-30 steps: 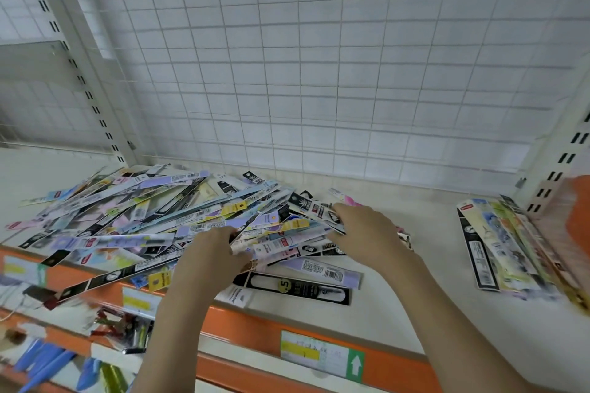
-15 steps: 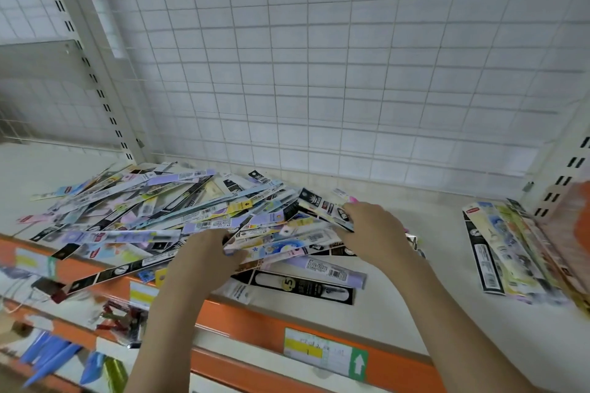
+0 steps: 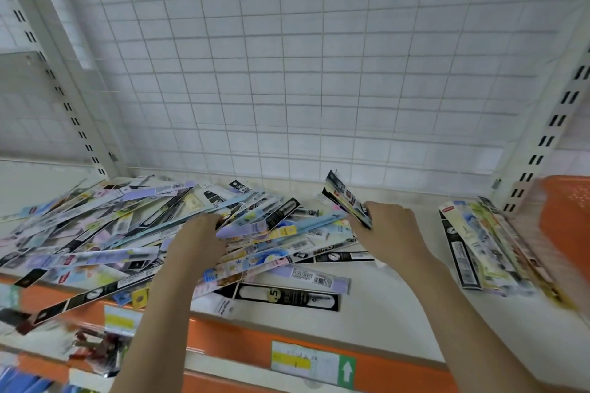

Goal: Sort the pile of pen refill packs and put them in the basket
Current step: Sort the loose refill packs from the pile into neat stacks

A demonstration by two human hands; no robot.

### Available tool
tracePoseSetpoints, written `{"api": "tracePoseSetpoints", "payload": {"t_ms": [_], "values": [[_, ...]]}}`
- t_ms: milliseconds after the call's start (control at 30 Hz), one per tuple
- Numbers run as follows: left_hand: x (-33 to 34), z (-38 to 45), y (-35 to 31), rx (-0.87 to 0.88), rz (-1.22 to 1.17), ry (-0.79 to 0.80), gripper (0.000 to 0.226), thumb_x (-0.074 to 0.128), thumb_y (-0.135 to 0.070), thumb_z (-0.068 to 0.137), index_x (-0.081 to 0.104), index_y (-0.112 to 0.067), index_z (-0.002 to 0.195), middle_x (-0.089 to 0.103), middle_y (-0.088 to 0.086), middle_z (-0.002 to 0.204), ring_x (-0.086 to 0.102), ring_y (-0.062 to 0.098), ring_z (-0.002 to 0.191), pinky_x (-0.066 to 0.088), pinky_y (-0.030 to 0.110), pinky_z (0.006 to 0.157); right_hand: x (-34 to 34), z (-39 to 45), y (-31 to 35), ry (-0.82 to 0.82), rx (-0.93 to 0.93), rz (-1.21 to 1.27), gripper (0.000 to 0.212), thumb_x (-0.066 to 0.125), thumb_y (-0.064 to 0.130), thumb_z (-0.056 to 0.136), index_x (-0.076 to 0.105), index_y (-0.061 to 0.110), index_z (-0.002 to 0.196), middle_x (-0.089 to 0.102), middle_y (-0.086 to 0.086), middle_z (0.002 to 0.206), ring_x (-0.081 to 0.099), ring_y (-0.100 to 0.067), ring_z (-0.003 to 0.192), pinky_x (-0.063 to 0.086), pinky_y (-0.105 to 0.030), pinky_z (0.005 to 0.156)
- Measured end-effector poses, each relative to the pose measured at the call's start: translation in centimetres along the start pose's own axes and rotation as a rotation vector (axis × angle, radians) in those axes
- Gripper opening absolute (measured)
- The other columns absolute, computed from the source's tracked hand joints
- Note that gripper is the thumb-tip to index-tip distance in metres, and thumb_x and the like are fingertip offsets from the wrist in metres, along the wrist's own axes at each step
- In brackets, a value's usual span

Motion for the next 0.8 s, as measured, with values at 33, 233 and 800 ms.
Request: {"api": "tracePoseSetpoints", "payload": {"t_ms": [33,233,800], "values": [[0.2,0.1,-0.1,0.007,0.019,0.023,0.016,0.048,-0.006,0.085,0.057,-0.006,0.098,0.064,0.012,0.093,0.053,0.024,0.072,0.039,0.026,0.055,0.2,0.1,0.0,0.015,0.006,0.067,0.03,0.047,0.036,0.094,0.042,0.018,0.071,0.043,0.005,0.06,0.047,-0.025,0.067,0.033,-0.031,0.056],[0.0,0.6,0.2,0.013,0.037,0.025,0.012,0.048,-0.013,0.09,0.06,-0.011,0.09,0.066,0.011,0.089,0.056,0.024,0.069,0.041,0.027,0.055,1.1,1.3,0.8,0.05,-0.049,0.1,0.016,0.047,0.025,0.095,0.046,0.016,0.107,0.055,-0.005,0.078,0.05,-0.026,0.065,0.038,-0.031,0.053],[-5.1,2.6,0.0,0.075,-0.129,-0.165,0.035,0.056,-0.034,0.09,0.058,-0.003,0.074,0.054,0.007,0.056,0.053,0.023,0.053,0.032,0.027,0.048,7.5,4.4,4.7,0.324,-0.074,-0.012,0.025,0.053,0.034,0.086,0.058,0.03,0.11,0.058,-0.003,0.113,0.059,-0.022,0.091,0.046,-0.03,0.071]]}}
Point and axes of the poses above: each hand's wrist, its own z-axis towards the middle knuckle, its own x-axis out of the palm, y = z × x, the point moved 10 cm from there along z, towards the middle knuckle
